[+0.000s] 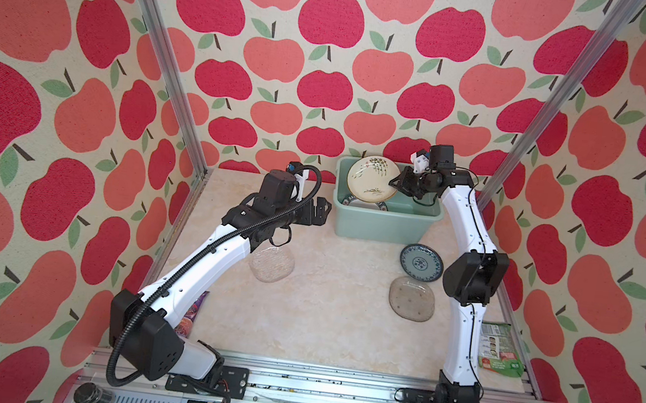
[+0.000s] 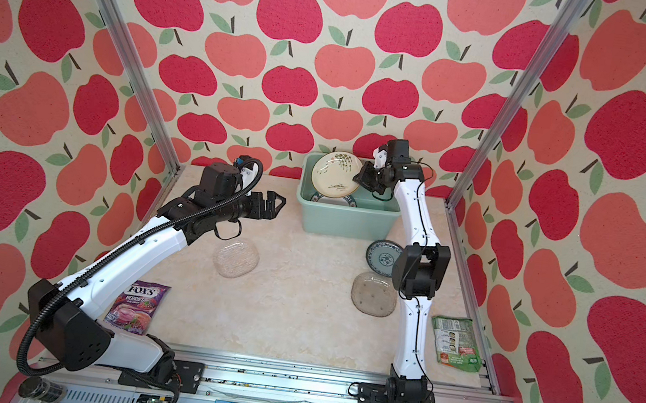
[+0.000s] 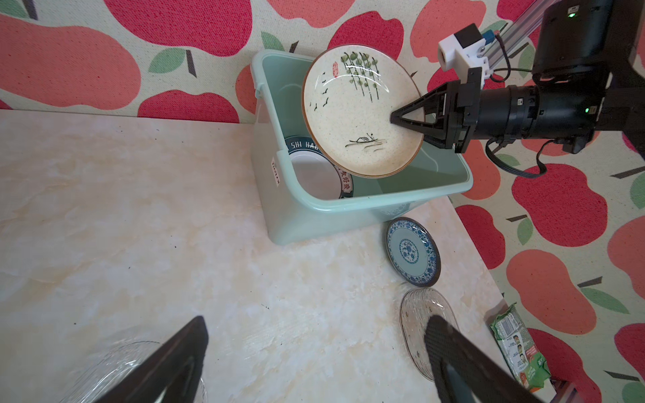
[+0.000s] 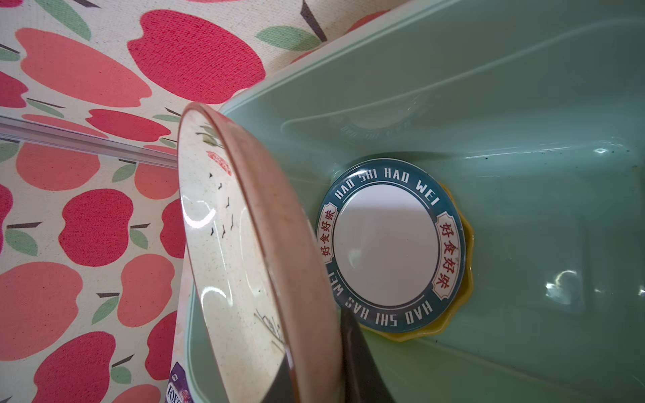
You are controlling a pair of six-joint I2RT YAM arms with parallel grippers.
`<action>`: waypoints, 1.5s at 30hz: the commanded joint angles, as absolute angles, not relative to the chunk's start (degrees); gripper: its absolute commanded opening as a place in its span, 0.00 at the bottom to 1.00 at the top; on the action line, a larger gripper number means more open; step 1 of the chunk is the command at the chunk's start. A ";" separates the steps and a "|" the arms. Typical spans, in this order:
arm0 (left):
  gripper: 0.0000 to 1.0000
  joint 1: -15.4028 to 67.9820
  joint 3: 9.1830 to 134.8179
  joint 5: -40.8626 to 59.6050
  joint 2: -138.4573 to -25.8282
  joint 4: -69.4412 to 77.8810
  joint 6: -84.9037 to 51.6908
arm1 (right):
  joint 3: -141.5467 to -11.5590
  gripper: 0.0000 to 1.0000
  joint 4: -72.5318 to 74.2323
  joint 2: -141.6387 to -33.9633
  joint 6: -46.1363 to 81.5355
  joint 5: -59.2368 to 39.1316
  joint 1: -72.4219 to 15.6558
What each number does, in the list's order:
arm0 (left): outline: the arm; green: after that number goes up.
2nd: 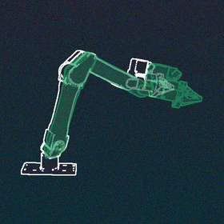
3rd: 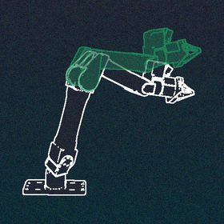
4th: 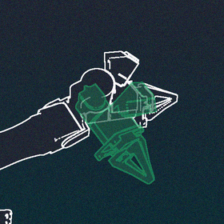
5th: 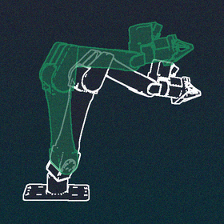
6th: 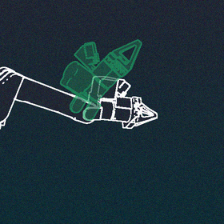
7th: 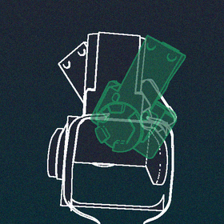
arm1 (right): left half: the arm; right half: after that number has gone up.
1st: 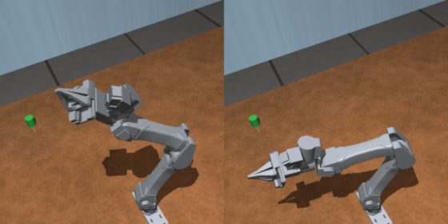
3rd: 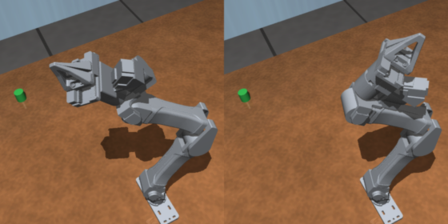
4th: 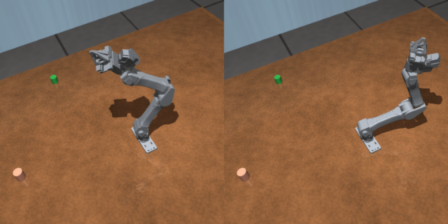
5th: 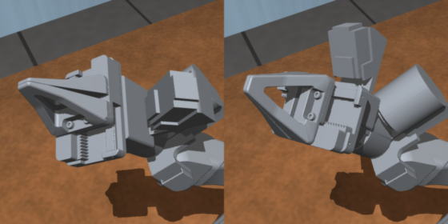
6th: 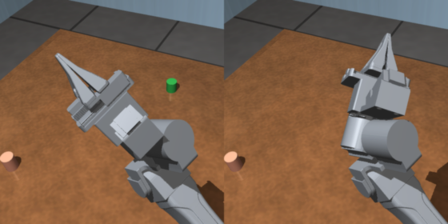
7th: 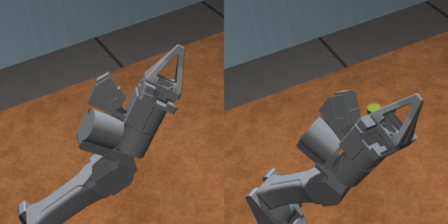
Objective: Place the plates into the plastic bin on the countertop
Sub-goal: 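Lower the cream plate into the bin onto the stack with the right gripper, then open the right gripper and raise it out of the bin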
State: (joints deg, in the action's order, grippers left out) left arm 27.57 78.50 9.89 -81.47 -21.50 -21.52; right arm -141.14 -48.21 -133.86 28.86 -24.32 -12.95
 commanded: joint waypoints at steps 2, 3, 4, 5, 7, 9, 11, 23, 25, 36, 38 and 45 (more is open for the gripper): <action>0.99 26.92 77.11 11.06 -82.56 -19.04 -22.04 | -144.77 0.00 -44.68 -135.67 27.48 -27.86 -12.48; 0.99 26.81 76.97 11.32 -82.79 -19.07 -22.10 | -144.77 0.00 -44.65 -136.32 27.29 -27.78 -12.48; 0.99 26.65 76.86 11.35 -82.99 -19.06 -22.10 | -144.77 0.00 -44.65 -137.02 27.01 -27.70 -12.48; 0.99 26.55 76.80 11.49 -83.20 -18.98 -22.07 | -144.79 0.00 -44.65 -137.59 26.62 -27.68 -12.54; 0.99 26.37 76.73 11.67 -83.57 -18.82 -22.05 | -144.74 0.00 -44.67 -138.69 26.12 -27.25 -12.57; 0.99 26.11 76.64 11.98 -84.11 -18.56 -22.15 | -144.67 0.00 -44.44 -139.68 25.93 -27.18 -12.57; 0.99 25.94 76.64 12.20 -84.62 -18.33 -22.23 | -144.67 0.00 -43.97 -140.81 25.99 -27.52 -12.57; 0.99 25.84 77.47 12.95 -86.64 -18.36 -22.57 | -144.65 0.00 -41.85 -145.91 27.20 -29.28 -12.15; 0.99 25.84 77.77 13.00 -86.86 -18.56 -22.37 | -144.67 0.00 -41.67 -146.48 27.33 -29.53 -12.04; 0.99 25.75 77.87 13.67 -87.89 -18.02 -22.56 | -144.73 0.05 -42.32 -148.71 26.64 -29.71 -11.95; 0.99 25.66 77.96 13.73 -87.96 -18.28 -22.59 | -144.58 0.08 -42.90 -148.80 25.99 -29.20 -12.04; 0.99 25.23 77.04 13.72 -86.72 -18.71 -22.50 | -144.66 0.19 -44.93 -148.78 23.32 -26.95 -12.75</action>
State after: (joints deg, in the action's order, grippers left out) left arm 25.69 77.17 12.99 -87.33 -19.42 -21.96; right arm -141.97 -44.64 -148.77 25.63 -26.22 -12.36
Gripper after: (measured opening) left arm 0.991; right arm 0.184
